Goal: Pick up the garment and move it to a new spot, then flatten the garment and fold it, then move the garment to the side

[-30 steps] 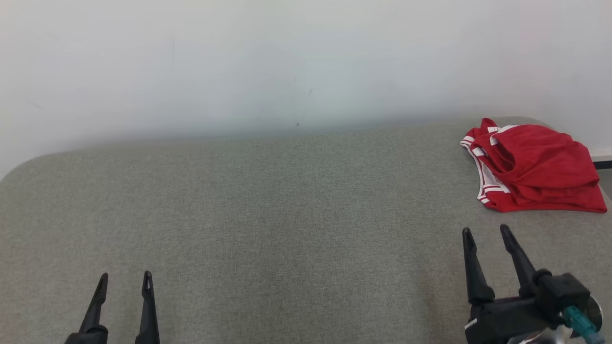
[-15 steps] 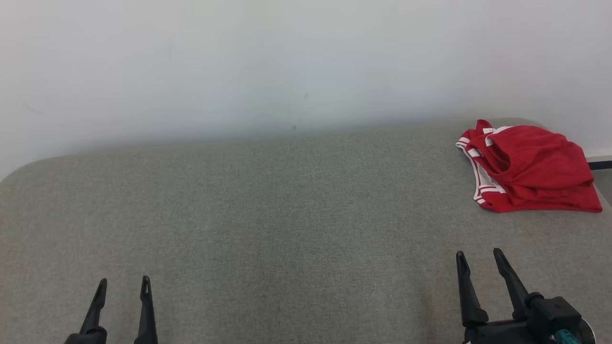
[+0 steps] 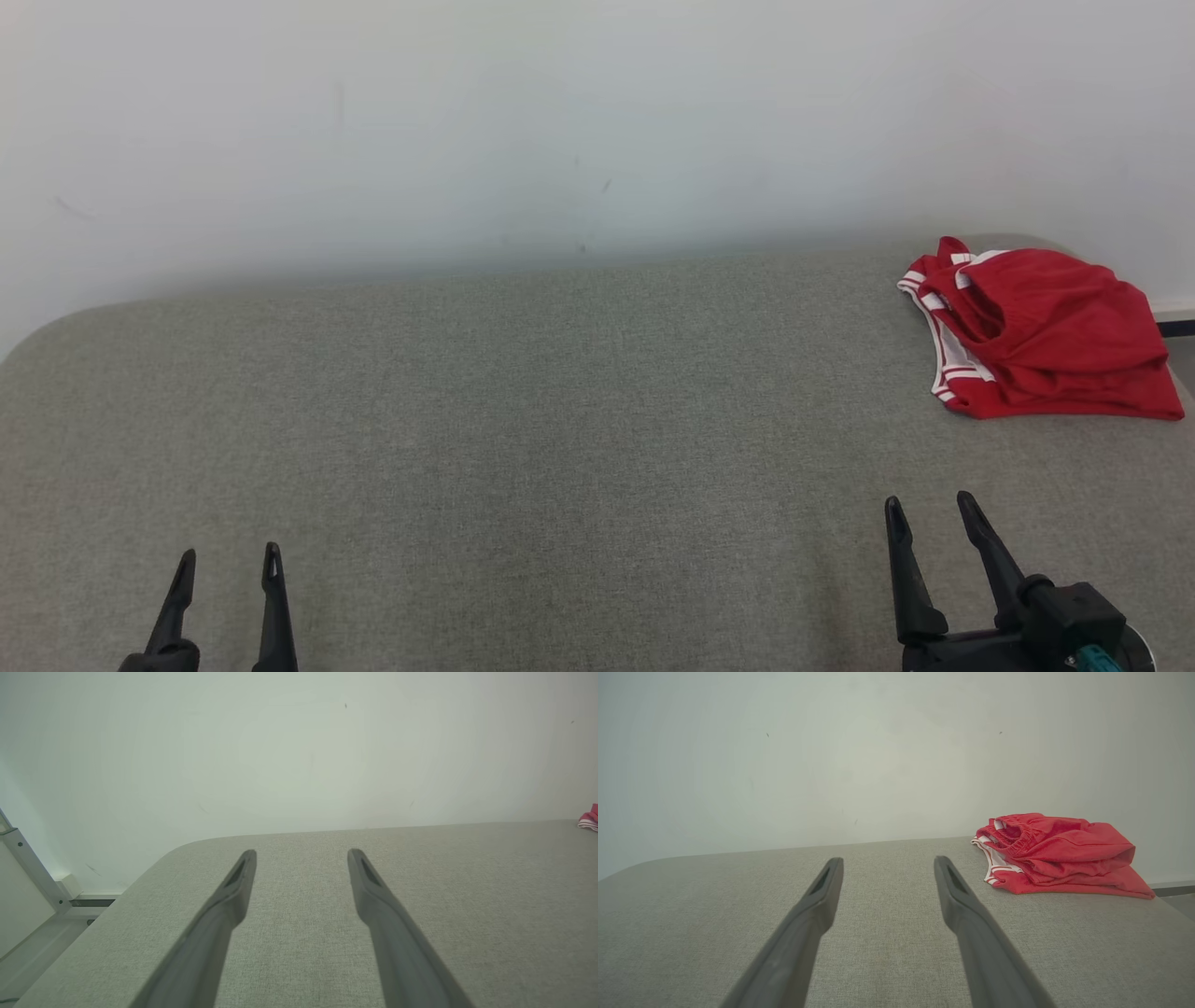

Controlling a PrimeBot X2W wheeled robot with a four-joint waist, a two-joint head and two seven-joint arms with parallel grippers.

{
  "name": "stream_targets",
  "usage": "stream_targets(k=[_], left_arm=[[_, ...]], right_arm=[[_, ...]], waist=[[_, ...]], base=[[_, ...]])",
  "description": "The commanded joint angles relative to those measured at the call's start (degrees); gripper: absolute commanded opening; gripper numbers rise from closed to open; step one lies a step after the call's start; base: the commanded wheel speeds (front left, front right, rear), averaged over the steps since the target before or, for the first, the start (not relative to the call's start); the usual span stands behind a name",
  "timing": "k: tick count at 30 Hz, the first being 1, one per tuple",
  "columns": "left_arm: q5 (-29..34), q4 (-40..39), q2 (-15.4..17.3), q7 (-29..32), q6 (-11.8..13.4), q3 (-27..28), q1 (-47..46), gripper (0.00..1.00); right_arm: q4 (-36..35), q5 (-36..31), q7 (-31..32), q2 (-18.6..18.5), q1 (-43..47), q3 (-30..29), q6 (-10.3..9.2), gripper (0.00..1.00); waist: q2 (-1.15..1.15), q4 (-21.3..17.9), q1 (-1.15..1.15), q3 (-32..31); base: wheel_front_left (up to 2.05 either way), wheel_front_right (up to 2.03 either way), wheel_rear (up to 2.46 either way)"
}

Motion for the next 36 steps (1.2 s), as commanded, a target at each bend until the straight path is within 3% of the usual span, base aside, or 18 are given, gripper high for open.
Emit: stream_targets(k=[1,18,19,23,36], left_arm=[[-0.90,-0.19,0.39,0.03,0.15,0.22,0.89,1.00],[-1.24,-0.22,0.78,0.02,0.67,-0.28,1.11,1.00],[-1.18,0.01,0.54,0.02,0.72,-0.32,0.23,0.00],[-1.85,1.87,-0.60,0.38,0.64,-0.72,0.79,0.00],[-14.99,2.92,-2.59,3.84,-1.96,1.73,-1.01,0.00]], right_arm=[[0.16,0.01,-0.27,0.17,0.05,0.14,0.02,1.00],[0.58,0.31,0.19,-0.03,0.14,0.66,0.02,1.00],[0.65,0.07,0.14,-0.04,-0.01,0.61,0.00,0.00],[2.77,0.53,0.33,0.03,0.56,0.54,0.00,0.00],[3.70,15.39,3.44,0.30,-1.16,-0.42,0.01,0.00]], waist=[[0.00,0.07,0.00,-0.02],[0.00,0.41,0.00,-0.32],[0.00,0.41,0.00,-0.32],[0.00,0.43,0.00,-0.31],[0.00,0.61,0.00,0.00]], base=[[0.00,0.00,0.00],[0.00,0.00,0.00],[0.00,0.00,0.00],[0.00,0.00,0.00],[0.00,0.00,0.00]])
